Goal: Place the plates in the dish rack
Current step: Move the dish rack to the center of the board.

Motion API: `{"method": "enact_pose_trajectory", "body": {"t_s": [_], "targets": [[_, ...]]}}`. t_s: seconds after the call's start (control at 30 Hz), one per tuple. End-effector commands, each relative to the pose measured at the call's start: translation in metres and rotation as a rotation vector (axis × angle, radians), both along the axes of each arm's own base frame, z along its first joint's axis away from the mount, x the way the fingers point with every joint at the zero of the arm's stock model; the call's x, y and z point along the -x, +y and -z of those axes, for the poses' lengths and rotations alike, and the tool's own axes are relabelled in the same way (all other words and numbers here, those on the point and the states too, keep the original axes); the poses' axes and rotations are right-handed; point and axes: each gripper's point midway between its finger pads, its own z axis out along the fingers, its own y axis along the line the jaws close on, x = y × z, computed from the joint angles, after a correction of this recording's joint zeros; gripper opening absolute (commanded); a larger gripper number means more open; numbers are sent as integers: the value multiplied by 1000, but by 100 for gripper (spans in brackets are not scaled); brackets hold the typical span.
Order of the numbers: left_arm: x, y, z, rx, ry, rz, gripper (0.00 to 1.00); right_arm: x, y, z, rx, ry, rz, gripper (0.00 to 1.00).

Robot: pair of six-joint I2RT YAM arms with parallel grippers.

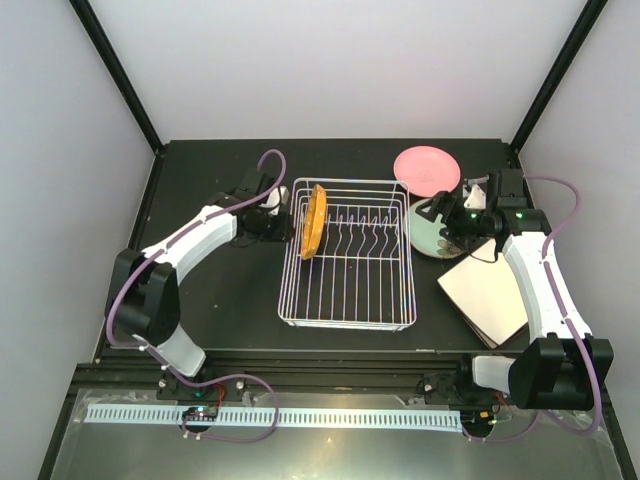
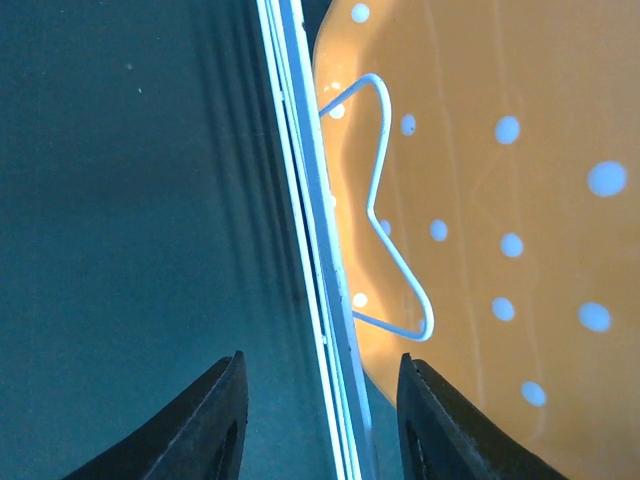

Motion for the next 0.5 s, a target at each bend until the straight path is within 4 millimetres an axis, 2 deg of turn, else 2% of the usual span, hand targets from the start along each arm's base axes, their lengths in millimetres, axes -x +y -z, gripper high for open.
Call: {"method": "enact_pose_trajectory", "body": {"t_s": [0.0, 0.3, 0.47], "targets": [[-8, -7, 4, -15, -11, 3, 40, -1, -5, 0, 32, -10, 6, 95], [-23, -3, 11, -86, -10, -52, 4, 1, -11, 3, 71, -1, 15, 95], [-33, 3, 10, -122, -15, -91, 2, 2, -14, 8, 86, 9, 18, 95]]}}
